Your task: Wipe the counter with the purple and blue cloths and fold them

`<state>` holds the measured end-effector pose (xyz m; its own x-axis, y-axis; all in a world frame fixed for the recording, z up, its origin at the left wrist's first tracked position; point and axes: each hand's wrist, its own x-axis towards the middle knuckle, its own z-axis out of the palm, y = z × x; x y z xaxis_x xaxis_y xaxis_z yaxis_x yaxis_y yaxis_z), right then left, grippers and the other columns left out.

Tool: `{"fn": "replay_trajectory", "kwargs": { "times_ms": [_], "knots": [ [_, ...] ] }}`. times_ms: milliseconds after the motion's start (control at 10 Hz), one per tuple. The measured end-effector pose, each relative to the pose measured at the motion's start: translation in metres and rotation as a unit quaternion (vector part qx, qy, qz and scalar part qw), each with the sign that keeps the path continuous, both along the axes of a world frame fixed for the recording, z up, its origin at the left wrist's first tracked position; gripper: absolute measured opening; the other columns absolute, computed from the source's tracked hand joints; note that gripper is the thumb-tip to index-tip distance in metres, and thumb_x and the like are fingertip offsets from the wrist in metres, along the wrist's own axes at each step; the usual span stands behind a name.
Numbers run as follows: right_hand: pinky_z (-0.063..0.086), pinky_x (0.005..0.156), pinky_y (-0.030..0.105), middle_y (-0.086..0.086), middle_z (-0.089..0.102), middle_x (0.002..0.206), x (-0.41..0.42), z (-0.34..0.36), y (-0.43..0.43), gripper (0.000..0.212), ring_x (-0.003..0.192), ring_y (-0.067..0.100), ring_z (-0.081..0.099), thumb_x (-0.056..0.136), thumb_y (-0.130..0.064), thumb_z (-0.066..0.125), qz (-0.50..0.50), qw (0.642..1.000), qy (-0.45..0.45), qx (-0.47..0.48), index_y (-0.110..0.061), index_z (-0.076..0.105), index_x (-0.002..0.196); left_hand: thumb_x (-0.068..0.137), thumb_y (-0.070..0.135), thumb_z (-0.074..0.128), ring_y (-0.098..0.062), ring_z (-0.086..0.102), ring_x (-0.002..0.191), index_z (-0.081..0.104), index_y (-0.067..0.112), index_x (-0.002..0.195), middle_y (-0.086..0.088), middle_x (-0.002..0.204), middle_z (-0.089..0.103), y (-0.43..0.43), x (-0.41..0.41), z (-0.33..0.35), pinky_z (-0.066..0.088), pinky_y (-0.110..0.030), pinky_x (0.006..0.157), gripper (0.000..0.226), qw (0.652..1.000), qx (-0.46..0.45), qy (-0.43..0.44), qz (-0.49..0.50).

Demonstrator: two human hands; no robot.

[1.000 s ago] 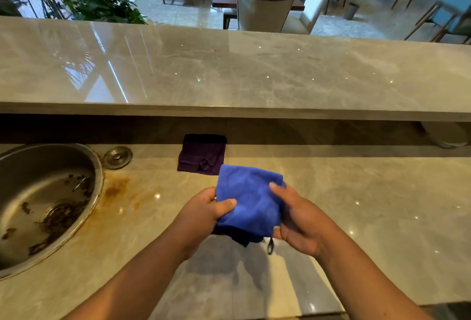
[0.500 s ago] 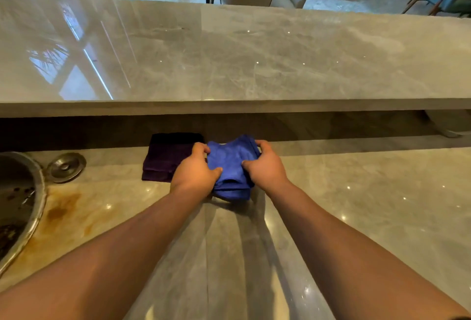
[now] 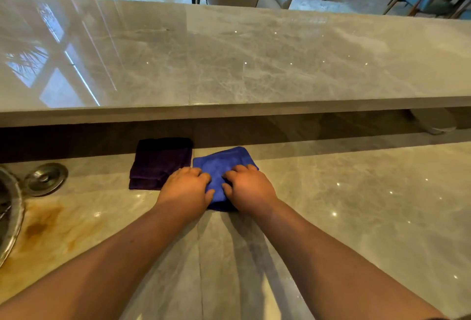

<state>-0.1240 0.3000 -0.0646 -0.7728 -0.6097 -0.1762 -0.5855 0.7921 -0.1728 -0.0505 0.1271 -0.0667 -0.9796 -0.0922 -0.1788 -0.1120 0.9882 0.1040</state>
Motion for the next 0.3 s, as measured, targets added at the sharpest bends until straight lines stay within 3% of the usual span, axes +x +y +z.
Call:
{"fn": "replay_trajectory", "kwargs": {
  "times_ms": [100, 200, 300],
  "knots": [
    [0.049, 0.104, 0.044, 0.007, 0.072, 0.13, 0.01, 0.035, -0.002, 0.053, 0.122, 0.032, 0.061, 0.1, -0.053, 0.045, 0.001, 0.993, 0.045, -0.106, -0.021, 0.068, 0.135, 0.096, 0.063, 0.044, -0.026, 0.054, 0.135, 0.057, 0.027, 0.144, -0.001, 0.148, 0.06, -0.002, 0.012, 0.033, 0.044, -0.042, 0.111, 0.06, 0.991, 0.093, 0.074, 0.052],
    [0.039, 0.12, 0.042, 0.005, 0.06, 0.152, 0.015, 0.073, -0.002, 0.062, 0.142, 0.029, 0.05, 0.102, -0.059, 0.041, 0.007, 0.987, 0.066, -0.149, -0.025, 0.054, 0.152, 0.094, 0.072, 0.04, -0.024, 0.042, 0.149, 0.044, 0.032, 0.155, 0.001, 0.163, 0.045, -0.007, 0.019, 0.07, 0.036, -0.046, 0.122, 0.073, 0.982, 0.113, 0.121, 0.088],
    [0.012, 0.132, 0.049, -0.001, 0.022, 0.176, 0.024, 0.137, -0.004, 0.071, 0.163, 0.026, 0.012, 0.103, -0.069, 0.03, 0.013, 0.983, 0.095, -0.154, -0.038, 0.02, 0.166, 0.089, 0.084, 0.029, -0.023, 0.016, 0.161, 0.02, 0.04, 0.163, 0.003, 0.176, 0.016, -0.013, 0.033, 0.131, 0.014, -0.054, 0.13, 0.087, 0.977, 0.077, 0.174, 0.097]
  ]
}}
